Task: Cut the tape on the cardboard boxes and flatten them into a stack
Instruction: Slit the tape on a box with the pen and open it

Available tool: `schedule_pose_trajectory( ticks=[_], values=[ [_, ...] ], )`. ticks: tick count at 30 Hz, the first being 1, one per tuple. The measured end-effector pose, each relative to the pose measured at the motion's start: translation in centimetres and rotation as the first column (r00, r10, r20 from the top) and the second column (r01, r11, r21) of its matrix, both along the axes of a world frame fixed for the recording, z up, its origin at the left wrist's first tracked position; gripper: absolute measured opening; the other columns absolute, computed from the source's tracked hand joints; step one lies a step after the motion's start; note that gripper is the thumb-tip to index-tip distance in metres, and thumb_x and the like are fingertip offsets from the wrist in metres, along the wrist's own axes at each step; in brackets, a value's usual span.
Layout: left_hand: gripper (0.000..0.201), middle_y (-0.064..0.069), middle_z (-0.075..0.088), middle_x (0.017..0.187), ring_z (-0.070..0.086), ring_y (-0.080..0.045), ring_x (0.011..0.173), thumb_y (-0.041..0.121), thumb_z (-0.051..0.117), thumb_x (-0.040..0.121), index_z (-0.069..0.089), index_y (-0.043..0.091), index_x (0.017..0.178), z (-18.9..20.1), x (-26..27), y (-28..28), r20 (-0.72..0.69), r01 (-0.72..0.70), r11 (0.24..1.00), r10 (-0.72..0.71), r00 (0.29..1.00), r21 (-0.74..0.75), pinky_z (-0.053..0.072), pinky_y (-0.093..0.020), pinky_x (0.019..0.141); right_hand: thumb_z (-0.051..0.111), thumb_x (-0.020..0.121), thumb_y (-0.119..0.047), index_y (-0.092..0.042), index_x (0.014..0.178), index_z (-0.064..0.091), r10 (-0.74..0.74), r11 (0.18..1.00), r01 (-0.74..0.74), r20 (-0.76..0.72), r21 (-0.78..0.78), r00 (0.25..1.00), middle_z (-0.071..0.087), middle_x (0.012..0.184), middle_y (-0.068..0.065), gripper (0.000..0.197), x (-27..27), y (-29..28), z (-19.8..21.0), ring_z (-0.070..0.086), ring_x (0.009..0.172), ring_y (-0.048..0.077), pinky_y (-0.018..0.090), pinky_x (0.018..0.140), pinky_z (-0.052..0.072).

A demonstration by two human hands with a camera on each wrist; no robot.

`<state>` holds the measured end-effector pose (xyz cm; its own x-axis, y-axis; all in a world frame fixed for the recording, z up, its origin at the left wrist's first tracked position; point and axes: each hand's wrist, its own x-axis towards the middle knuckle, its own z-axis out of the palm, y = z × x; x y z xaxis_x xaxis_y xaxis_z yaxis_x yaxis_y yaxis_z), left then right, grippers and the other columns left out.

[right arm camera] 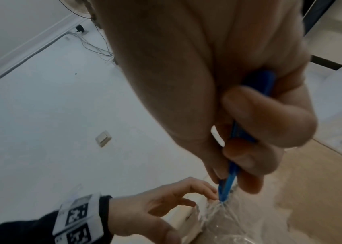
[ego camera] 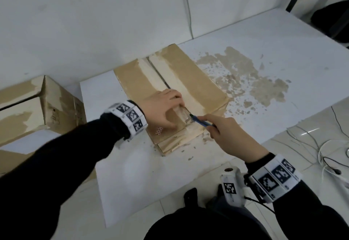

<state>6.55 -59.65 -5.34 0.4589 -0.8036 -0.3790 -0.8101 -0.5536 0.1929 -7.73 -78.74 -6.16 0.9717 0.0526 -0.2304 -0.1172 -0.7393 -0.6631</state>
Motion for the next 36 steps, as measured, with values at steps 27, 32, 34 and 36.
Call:
schedule_pose_trajectory(
  ticks=[27,32,34,36],
  values=[
    [0.077,0.007,0.031,0.102,0.031,-0.01,0.093,0.051,0.086,0.049,0.041,0.022,0.105,2.7,0.1,-2.4,0.045,0.07,0.982,-0.079,0.996,0.176,0.044,-0.033,0.067,0.044,0.099,-0.012,-0.025,0.125,0.058,-0.172,0.861,0.194,-0.088,0.471,0.981,0.058,0.069,0.001,0.033,-1.2,-1.2,-2.1,0.039,0.043,0.001,0.012,0.043,0.033],
    [0.082,0.007,0.029,0.102,0.027,-0.008,0.091,0.048,0.088,0.047,0.044,0.02,0.11,2.3,-0.1,-2.6,0.034,0.089,0.986,-0.095,0.995,0.138,0.042,-0.032,0.064,0.043,0.099,-0.014,-0.03,0.125,0.057,-0.071,0.842,0.152,-0.173,0.518,0.982,0.053,0.067,0.001,0.033,-0.6,-0.7,-2.4,0.035,0.043,0.004,0.017,0.04,0.03],
    [0.081,0.007,0.03,0.102,0.026,-0.007,0.091,0.045,0.089,0.047,0.045,0.019,0.109,2.3,-0.2,-2.6,0.021,0.093,0.988,-0.096,0.995,0.12,0.04,-0.029,0.064,0.044,0.099,-0.013,-0.027,0.124,0.059,-0.065,0.851,0.141,-0.164,0.506,0.984,0.053,0.064,0.0,0.032,-0.6,-1.1,-2.5,0.035,0.042,0.003,0.015,0.039,0.029],
    [0.081,0.007,0.031,0.103,0.027,-0.008,0.092,0.044,0.09,0.046,0.046,0.018,0.109,2.3,0.0,-2.5,0.01,0.092,0.991,-0.093,0.996,0.101,0.042,-0.031,0.066,0.044,0.099,-0.012,-0.024,0.124,0.059,-0.076,0.86,0.133,-0.136,0.492,0.988,0.053,0.063,-0.001,0.032,-0.6,-1.3,-2.6,0.035,0.041,0.002,0.013,0.04,0.03]
  ],
)
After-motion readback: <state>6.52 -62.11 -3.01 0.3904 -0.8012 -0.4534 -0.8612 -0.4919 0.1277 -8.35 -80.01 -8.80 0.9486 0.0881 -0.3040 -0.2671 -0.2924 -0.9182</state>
